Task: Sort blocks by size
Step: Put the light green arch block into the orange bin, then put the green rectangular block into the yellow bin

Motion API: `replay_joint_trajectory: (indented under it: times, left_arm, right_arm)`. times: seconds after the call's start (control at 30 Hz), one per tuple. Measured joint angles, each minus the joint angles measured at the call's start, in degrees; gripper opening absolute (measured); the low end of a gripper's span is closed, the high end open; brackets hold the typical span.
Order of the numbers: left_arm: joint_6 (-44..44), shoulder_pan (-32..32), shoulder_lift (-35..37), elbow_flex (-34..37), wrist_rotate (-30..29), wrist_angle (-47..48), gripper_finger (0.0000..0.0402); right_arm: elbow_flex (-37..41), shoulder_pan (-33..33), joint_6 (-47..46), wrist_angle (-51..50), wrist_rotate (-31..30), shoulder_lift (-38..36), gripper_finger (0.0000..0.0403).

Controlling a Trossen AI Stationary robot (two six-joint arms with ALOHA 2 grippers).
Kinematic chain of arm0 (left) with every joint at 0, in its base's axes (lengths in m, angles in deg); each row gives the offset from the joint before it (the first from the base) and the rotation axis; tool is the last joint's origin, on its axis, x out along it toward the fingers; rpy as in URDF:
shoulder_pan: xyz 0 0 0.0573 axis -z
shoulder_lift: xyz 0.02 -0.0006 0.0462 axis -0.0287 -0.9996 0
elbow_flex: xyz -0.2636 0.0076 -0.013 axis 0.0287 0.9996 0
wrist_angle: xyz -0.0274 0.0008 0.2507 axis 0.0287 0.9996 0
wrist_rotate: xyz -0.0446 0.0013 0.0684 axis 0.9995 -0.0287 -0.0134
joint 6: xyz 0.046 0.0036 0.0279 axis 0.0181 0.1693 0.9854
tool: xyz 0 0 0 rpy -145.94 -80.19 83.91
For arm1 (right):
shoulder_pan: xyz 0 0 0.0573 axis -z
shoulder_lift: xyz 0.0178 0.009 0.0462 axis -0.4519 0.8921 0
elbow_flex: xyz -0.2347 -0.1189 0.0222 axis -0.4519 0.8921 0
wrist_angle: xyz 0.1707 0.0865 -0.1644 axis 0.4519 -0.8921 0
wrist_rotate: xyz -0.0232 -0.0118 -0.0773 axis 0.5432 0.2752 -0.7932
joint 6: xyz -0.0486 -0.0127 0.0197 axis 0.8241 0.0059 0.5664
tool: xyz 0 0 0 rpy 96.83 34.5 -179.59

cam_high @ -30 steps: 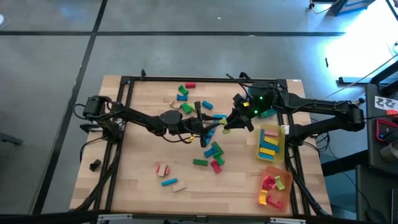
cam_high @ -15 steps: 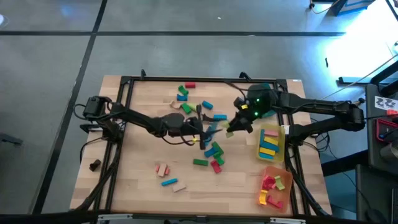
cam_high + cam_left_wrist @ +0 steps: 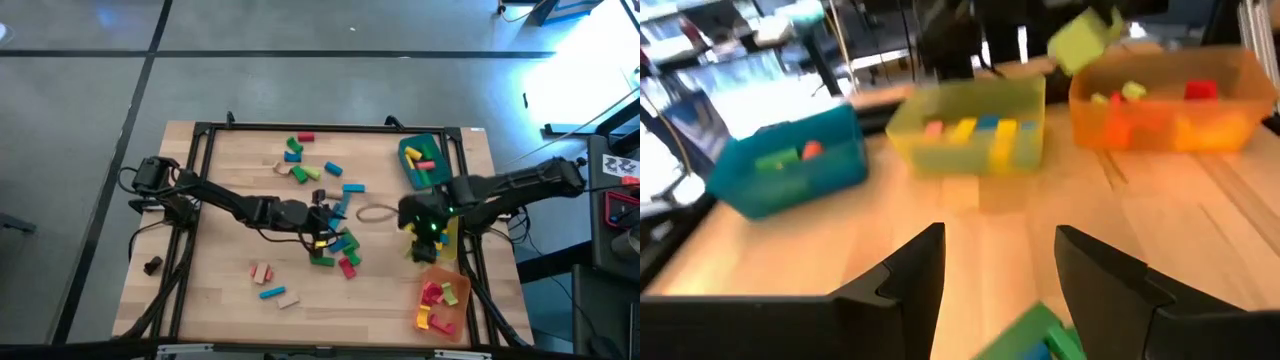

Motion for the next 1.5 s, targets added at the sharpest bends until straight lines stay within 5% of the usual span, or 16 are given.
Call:
replay_joint_trajectory:
  times: [0.47, 0.7, 1.07, 1.5]
  left_arm:
    - [-1.26, 2.29, 0.0, 0.0, 0.02, 4.98, 0.0171]
    - [-3.72, 3.08, 0.7, 0.0, 0.04, 5.95, 0.017]
    - [-16.24, 6.0, 7.39, -0.01, 0.11, 26.22, 0.017]
    - [-19.02, 8.72, -0.87, 0.02, 0.66, 26.36, 0.017]
  right_arm:
    - [0.01, -23.82, -20.68, -4.43, -11.4, 0.17, 0.0161]
    - [0.01, -31.18, -22.54, -4.28, -16.97, 0.17, 0.0166]
    - [0.01, -34.38, -26.38, -4.25, -24.31, 0.2, 0.0167]
    - [0.01, -34.34, -26.31, -4.11, -31.39, 0.22, 0.0167]
